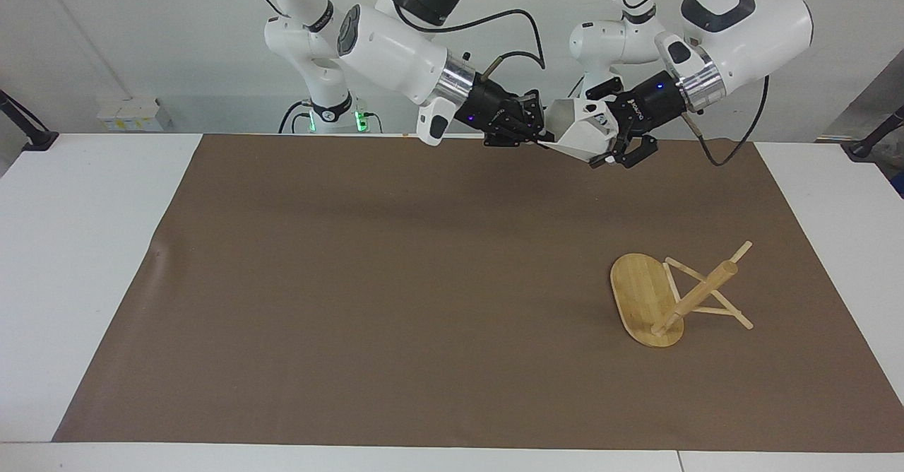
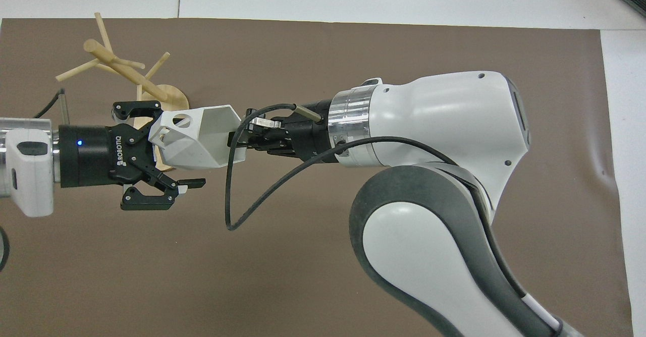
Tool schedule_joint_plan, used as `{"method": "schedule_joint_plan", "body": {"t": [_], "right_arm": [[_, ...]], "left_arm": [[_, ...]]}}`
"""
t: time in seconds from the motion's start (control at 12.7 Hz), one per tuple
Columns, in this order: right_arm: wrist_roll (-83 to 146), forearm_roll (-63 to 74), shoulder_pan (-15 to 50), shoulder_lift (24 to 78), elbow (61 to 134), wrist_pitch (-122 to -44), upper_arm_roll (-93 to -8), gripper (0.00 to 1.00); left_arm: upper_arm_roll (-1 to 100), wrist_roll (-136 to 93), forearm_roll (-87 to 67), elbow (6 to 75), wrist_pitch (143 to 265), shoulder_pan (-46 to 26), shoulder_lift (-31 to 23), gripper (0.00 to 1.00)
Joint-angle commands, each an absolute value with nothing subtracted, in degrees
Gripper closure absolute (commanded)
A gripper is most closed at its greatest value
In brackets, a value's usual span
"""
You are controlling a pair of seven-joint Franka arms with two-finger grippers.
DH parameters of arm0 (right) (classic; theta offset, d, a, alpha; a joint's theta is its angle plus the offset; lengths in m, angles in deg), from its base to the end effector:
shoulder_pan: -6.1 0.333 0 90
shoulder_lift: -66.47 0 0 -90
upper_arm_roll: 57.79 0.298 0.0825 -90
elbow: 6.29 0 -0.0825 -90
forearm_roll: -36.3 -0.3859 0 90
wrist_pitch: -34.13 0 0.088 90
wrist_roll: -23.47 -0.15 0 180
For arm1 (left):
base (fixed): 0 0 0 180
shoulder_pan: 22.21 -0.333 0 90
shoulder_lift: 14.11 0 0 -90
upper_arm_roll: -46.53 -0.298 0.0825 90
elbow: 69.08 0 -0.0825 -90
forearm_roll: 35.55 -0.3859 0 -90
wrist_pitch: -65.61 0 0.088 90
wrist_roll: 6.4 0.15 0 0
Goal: Hang cup on rack
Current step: 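Close the left gripper on the cup held by the right gripper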
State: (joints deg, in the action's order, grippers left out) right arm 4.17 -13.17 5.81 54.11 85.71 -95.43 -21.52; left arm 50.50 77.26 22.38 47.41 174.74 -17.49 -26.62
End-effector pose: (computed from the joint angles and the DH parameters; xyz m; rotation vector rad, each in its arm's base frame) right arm 0.5434 0.4082 0.5446 -2.1380 0.1807 0.0411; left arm 0.5037 -0.1760 0.5368 1.8429 -1.3990 0.8090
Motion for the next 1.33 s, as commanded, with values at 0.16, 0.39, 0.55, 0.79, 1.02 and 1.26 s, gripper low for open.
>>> {"method": "schedule_joint_plan", "body": {"t": [0.16, 0.39, 0.55, 0.79, 1.02, 1.26], "right_arm": [[3.16, -14.50, 5.83, 53.03, 84.59, -96.66, -20.88, 1.00], [3.16, -14.50, 5.83, 53.03, 84.59, -96.57, -20.88, 1.00], [3.16, -14.50, 5.83, 53.03, 84.59, -96.48, -20.88, 1.00], [3.16, -14.42, 5.83, 53.11, 84.59, -96.57, -20.88, 1.00], [4.04, -13.89, 5.83, 53.11, 84.76, -96.74, -20.88, 0.66], [4.66, -13.71, 5.92, 53.29, 84.76, -96.92, -20.79, 0.00]], "left_arm": [[50.04, 77.53, 23.60, 46.94, 174.69, -16.23, -26.32, 0.00], [49.95, 76.83, 23.69, 47.11, 173.37, -16.59, -26.59, 1.00], [49.95, 76.92, 23.69, 47.11, 173.54, -16.50, -26.59, 1.00], [49.87, 76.83, 23.69, 47.11, 173.90, -16.58, -26.50, 1.00], [49.87, 76.83, 23.69, 47.11, 173.63, -16.85, -26.50, 1.00], [49.87, 76.83, 23.69, 47.11, 173.81, -16.94, -26.50, 1.00]]}}
